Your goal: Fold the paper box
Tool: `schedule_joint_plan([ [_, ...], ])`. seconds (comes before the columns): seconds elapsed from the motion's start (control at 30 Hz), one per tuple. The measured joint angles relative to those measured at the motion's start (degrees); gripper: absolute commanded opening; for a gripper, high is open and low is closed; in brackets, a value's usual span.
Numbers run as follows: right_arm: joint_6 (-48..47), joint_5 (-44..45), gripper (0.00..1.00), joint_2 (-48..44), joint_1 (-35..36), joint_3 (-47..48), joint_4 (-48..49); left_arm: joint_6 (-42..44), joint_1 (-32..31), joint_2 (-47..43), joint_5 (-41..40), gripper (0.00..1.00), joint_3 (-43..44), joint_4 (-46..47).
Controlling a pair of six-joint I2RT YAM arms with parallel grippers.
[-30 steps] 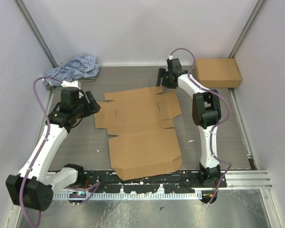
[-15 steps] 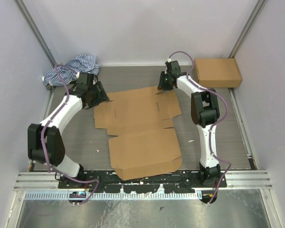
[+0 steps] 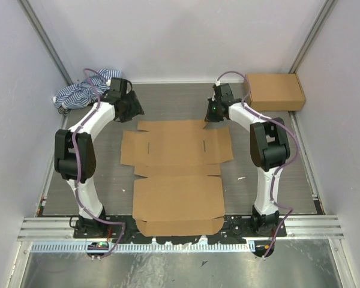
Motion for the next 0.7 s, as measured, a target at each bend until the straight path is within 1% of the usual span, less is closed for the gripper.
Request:
schedule_joint_plan([
  [0.2,-0.8,5.4,0.01,-7.8,0.7,-8.3,-3.3,1.4,0.0,7.4,-0.2,0.65,7.4,-2.1],
  [0.33,-1.1,8.2,0.01,-9.5,1.2,-9.6,-5.2,2.7,-0.4,12.5,0.1,0.62,11.7,-4.0],
  [0.5,-1.2,10.0,0.01,-9.5,1.4,-9.5,-6.1,4.6,-2.4,15.5,0.2,0.61,12.2,-6.5],
  [0.7,-1.2,11.2,0.01,-9.5,1.4,-8.9,-6.9,6.3,-6.0,16.3,-0.9,0.61,12.2,-8.8],
])
